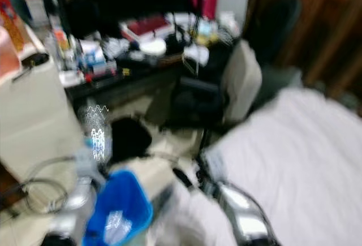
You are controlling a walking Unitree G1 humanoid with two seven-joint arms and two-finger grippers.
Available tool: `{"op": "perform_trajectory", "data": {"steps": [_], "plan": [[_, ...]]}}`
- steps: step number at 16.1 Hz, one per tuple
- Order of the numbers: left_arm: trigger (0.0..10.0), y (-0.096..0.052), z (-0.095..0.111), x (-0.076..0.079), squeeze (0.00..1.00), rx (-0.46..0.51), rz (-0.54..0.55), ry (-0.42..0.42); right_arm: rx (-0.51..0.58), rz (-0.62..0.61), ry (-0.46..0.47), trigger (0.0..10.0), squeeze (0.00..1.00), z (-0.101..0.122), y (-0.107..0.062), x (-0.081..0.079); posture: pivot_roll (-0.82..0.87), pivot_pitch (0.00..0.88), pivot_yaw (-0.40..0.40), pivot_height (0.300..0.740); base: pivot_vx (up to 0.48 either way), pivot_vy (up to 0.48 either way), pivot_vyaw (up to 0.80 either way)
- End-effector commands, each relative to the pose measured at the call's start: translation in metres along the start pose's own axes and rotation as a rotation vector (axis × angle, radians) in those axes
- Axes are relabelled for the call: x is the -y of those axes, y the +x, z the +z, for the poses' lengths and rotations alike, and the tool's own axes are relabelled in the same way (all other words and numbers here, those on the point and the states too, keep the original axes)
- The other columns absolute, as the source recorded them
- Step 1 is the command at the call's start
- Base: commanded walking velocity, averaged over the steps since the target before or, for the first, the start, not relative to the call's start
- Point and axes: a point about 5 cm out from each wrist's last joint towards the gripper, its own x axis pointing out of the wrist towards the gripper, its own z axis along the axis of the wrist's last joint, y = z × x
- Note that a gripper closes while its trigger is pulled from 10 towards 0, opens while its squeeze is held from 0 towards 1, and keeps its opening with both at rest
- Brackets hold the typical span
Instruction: Clean up the room
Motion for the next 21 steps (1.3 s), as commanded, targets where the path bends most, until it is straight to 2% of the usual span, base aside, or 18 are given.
{"op": "perform_trajectory", "data": {"steps": [1,3,5,6,9,10,11,12,13,14,16,17,18,19,20,21], "plan": [[10.0,0.001,-0.003,-0.014,0.00,-0.001,0.044,0.028,0.041,0.027,-0.028,10.0,0.00,0.013,-0.001,-0.006,0.10,0.126,-0.098,0.740,0.000,0.000,0.00],[10.0,0.005,-0.009,-0.028,0.00,-0.063,0.144,0.040,0.014,0.017,-0.012,10.0,0.00,0.011,-0.014,-0.003,0.04,0.206,-0.139,0.740,0.000,0.000,0.00],[10.0,0.005,-0.016,-0.047,0.00,-0.148,0.275,0.053,-0.057,0.080,-0.027,10.0,0.00,0.003,-0.036,-0.008,0.00,0.259,-0.177,0.740,0.000,0.000,0.00],[10.0,0.002,-0.023,-0.053,0.00,-0.198,0.326,-0.013,-0.101,0.099,-0.024,10.0,0.00,-0.005,-0.045,-0.009,-0.01,0.271,-0.182,0.740,0.000,0.000,0.00],[10.0,0.003,-0.027,-0.045,0.00,-0.216,0.291,-0.014,-0.104,0.113,-0.022,10.0,0.00,0.000,-0.040,-0.017,-0.02,0.264,-0.177,0.740,0.000,0.000,0.00],[10.0,0.003,-0.027,-0.048,0.86,-0.217,0.304,-0.008,-0.098,0.111,-0.011,10.0,0.00,0.002,-0.040,-0.020,-0.02,0.266,-0.173,0.740,0.000,0.000,0.00],[10.0,0.003,-0.027,-0.050,1.00,-0.215,0.309,-0.015,-0.099,0.110,-0.008,10.0,0.00,0.002,-0.041,-0.021,-0.02,0.267,-0.174,0.740,0.000,0.000,0.00],[10.0,0.003,-0.027,-0.051,1.00,-0.213,0.315,-0.025,-0.105,0.111,-0.004,10.0,0.00,0.003,-0.044,-0.022,-0.02,0.269,-0.174,0.740,0.000,0.000,0.00],[10.0,0.001,-0.022,-0.064,1.00,-0.192,0.357,0.006,-0.125,0.100,0.002,10.0,0.00,0.000,-0.055,-0.023,-0.05,0.296,-0.193,0.740,0.000,0.000,0.00],[10.0,0.001,-0.020,-0.067,1.00,-0.184,0.369,0.013,-0.131,0.096,0.003,10.0,0.00,0.001,-0.061,-0.023,-0.07,0.306,-0.203,0.740,0.000,0.000,0.00],[10.0,-0.005,-0.016,-0.087,1.00,-0.171,0.445,0.024,-0.201,0.065,0.004,10.0,0.00,-0.004,-0.093,-0.019,-0.14,0.355,-0.261,0.740,0.000,0.000,0.00],[10.0,-0.006,-0.019,-0.089,1.00,-0.183,0.453,0.028,-0.220,0.056,0.004,10.0,0.00,-0.007,-0.100,-0.019,-0.14,0.351,-0.260,0.740,0.000,0.000,0.00],[10.0,-0.005,-0.015,-0.088,0.23,-0.150,0.442,0.075,-0.208,0.040,-0.003,10.0,0.00,-0.006,-0.098,-0.019,-0.13,0.332,-0.240,0.740,0.000,0.000,0.00],[10.0,-0.005,-0.013,-0.088,0.00,-0.130,0.437,0.080,-0.200,0.030,-0.003,10.0,0.00,-0.006,-0.094,-0.019,-0.12,0.310,-0.216,0.740,0.000,0.000,0.00],[10.0,-0.004,-0.007,-0.089,0.00,-0.090,0.403,0.126,-0.156,-0.002,0.003,10.0,0.00,-0.001,-0.085,-0.018,-0.10,0.282,-0.193,0.740,0.000,0.000,0.00],[10.0,-0.004,-0.005,-0.084,0.00,-0.046,0.322,0.169,-0.112,-0.039,0.003,10.0,0.00,0.004,-0.074,-0.015,-0.07,0.243,-0.158,0.740,0.000,0.000,0.00]]}}
